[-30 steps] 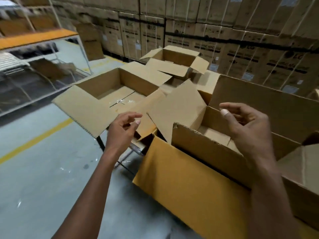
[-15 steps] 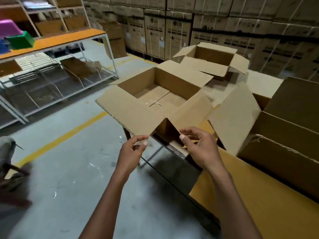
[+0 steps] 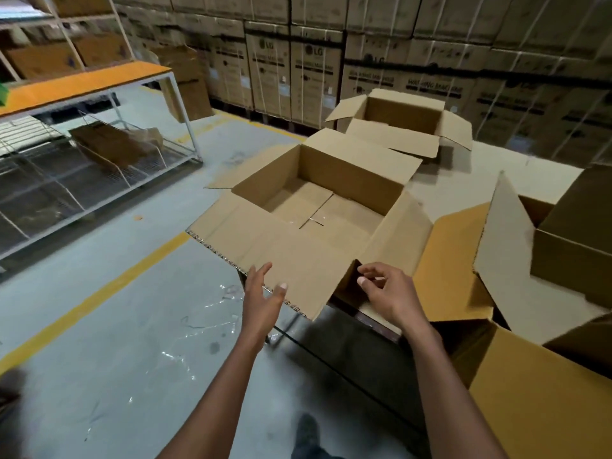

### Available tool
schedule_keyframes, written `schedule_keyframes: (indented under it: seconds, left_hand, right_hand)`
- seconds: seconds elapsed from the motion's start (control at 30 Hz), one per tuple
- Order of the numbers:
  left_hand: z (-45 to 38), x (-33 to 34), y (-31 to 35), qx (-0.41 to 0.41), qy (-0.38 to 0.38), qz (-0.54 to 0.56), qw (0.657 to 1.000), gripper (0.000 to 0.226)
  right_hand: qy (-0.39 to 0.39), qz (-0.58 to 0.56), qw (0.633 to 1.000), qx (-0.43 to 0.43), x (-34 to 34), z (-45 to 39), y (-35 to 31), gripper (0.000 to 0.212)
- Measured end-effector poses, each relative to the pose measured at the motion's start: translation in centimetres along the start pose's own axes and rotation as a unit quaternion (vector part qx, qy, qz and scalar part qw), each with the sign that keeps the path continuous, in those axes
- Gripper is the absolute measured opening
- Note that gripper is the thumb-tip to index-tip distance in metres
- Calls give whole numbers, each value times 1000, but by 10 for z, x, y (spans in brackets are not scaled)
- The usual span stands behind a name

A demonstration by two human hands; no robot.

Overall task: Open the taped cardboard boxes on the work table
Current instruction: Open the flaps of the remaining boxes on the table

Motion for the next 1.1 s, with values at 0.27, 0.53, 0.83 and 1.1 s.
schedule_keyframes:
  seconds: [0.27, 0.53, 0.83, 1.1]
  left_hand:
    - [-68, -4, -6, -40, 85, 135, 986, 37]
    - [-120, -43, 10, -26, 138, 114, 983, 49]
    - [-273, -127, 72, 123, 164, -99, 974, 33]
    - [-420, -140, 119, 166, -58, -262, 949, 34]
  right_hand:
    - [2, 43, 999, 27, 50, -80, 16, 34]
    - [66, 90, 988, 111, 76, -111, 23, 49]
    - [139, 114, 968, 174, 94, -120, 31, 59]
    - [177, 56, 965, 184, 110, -125, 22, 69]
Point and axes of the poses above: each hand's wrist, its own z-axis away from the middle knuckle, its own x-axis out of the palm, y = z × x, the point moved 2 cm from there along -z, towards the middle knuckle, and after that the axes turned 13 degrees about -x, right-handed, at the moved point
